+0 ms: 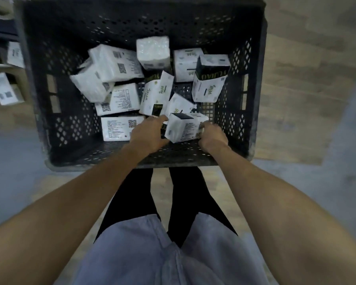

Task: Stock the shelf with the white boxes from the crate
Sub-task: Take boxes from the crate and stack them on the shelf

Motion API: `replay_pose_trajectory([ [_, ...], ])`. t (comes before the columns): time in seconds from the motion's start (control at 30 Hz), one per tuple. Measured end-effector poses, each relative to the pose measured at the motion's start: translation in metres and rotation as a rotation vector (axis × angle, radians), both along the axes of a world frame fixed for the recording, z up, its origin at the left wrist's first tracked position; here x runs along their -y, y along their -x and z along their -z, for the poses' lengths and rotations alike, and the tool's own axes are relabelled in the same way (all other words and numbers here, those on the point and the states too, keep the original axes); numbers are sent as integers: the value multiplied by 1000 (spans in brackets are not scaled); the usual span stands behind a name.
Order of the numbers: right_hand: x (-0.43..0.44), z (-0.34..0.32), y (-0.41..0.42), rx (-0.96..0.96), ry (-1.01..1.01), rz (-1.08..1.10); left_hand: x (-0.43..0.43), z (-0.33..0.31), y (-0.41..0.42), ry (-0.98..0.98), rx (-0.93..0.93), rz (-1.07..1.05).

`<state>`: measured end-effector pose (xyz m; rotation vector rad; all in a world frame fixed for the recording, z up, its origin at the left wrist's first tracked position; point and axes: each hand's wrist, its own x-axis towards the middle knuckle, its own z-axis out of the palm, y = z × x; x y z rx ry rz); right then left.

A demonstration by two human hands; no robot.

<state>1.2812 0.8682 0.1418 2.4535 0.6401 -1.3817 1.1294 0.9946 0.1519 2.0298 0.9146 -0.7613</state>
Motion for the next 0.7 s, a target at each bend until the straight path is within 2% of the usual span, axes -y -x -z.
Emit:
replay_pose_trajectory([
  [0.13, 6, 11, -11, -9, -1, 79, 15, 34, -25, 15, 4, -43],
  [0.33, 11, 14, -15, -34, -42, 104, 24, 53, -51, 14, -19, -285],
  [0.53, -5, -25, -7, 3, -271, 255, 27, 9, -43, -112, 92, -368],
  [0.7, -44, -72, -2, -37, -407, 389, 11, -45, -39, -284, 168, -321],
])
